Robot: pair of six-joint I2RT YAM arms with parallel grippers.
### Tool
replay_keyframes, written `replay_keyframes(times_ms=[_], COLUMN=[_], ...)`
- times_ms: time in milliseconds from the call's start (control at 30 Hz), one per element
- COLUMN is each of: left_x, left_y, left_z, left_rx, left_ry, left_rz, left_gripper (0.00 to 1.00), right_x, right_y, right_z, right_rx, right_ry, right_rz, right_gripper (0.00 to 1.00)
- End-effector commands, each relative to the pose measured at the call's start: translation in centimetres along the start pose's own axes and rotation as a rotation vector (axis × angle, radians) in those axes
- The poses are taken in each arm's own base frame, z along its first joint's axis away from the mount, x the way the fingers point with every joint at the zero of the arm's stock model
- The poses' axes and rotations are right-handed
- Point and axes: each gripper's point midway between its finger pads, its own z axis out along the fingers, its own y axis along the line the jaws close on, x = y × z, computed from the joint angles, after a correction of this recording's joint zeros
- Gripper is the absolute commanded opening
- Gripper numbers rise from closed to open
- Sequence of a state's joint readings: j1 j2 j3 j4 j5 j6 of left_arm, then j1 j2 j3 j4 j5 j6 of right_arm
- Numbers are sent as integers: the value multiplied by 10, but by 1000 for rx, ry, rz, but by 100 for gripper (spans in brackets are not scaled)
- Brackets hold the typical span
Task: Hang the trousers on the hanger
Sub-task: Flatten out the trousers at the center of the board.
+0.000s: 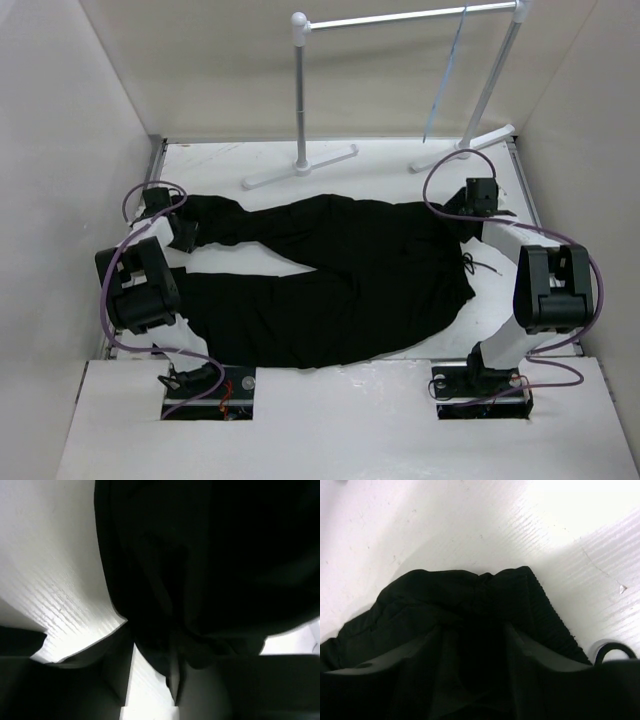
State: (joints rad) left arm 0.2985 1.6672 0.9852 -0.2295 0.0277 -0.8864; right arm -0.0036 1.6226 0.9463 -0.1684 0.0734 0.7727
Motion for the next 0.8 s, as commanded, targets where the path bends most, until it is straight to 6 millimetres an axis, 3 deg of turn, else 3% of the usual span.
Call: replay_keyframes(times_ms=[0,67,133,200,267,400,600,700,767], left_x=[-17,-27,-37,-48,-55,-66,-63,-69,-73], left_y=[-16,-15,-26,-43,-65,-91,-94,-101,-117], left_z=[-8,-20,-43,-76,-113,-169,-199,-223,-225], left_rx=[60,71,117,194,274,380,417,450,463], left_ry=[-46,-94,-146,-198,-242,-294,-249,-293,-289], left_rz=[-46,-64,-74,-81,-77,-61,-65,-54,-31], left_gripper=[21,11,8,7,6,7,7,7,7], right_x=[-18,-17,-14,-13,-16,-36,-64,-77,-83], right_y=[13,16,15,14,12,3,-16,-11,-3], right_z=[2,6,12,15,12,-9,-40,-56,-61], right_rx=[-49,-59,-62,-66,-76,-73,-52,-85,-110], right_ry=[-49,-35,-9,8,4,-81,-174,-219,-224], right_rz=[23,22,37,74,118,202,273,280,279], right_gripper=[68,61,39,18,10,4,3,3,3])
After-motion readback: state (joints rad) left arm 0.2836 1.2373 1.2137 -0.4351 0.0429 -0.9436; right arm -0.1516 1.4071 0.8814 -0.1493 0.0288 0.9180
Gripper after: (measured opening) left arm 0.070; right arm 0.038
